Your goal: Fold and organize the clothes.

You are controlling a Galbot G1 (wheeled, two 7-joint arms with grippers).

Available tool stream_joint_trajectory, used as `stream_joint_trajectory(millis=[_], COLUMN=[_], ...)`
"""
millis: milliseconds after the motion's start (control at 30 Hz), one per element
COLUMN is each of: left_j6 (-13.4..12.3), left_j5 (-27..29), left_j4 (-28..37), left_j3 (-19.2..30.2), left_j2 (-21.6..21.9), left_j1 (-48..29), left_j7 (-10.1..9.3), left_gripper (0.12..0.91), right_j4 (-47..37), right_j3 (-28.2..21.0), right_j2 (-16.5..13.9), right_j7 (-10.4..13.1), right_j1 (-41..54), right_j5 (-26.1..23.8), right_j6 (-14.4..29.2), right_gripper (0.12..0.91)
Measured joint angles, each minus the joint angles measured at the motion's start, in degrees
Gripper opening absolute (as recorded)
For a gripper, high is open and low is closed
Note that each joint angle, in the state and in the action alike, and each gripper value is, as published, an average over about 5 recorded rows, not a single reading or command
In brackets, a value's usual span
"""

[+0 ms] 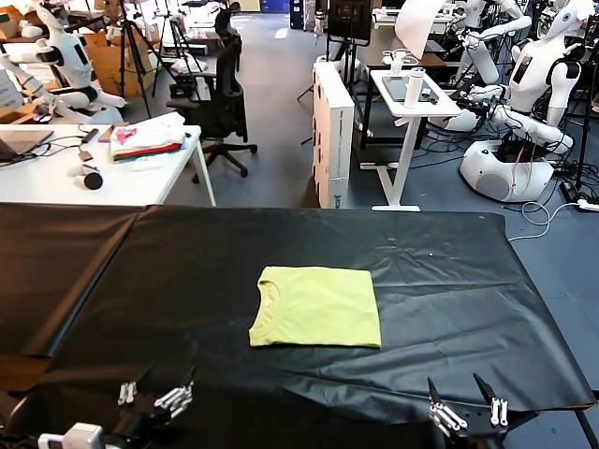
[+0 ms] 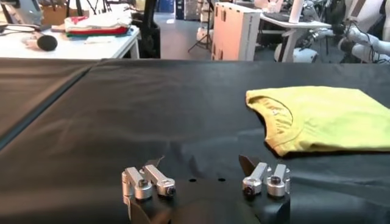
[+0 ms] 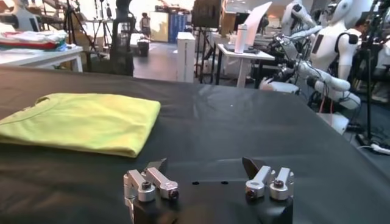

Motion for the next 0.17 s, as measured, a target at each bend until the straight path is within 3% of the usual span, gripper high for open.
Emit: stream_joint_trajectory(millis=[167], left_j6=[0.00], left_j5=[0.01], left_j4=[0.00], left_j3=[-0.14], left_j2=[0.23], left_j1=[-0.08], left_j7=[0.05], left_gripper=[0.907], right_j4=[0.29], right_j3=[0.00], right_j2=[0.29], right_j7=[0.11], right_j1=[-0.26], right_j5=[-0.29], right_j6=[0.04], right_gripper=[0.907])
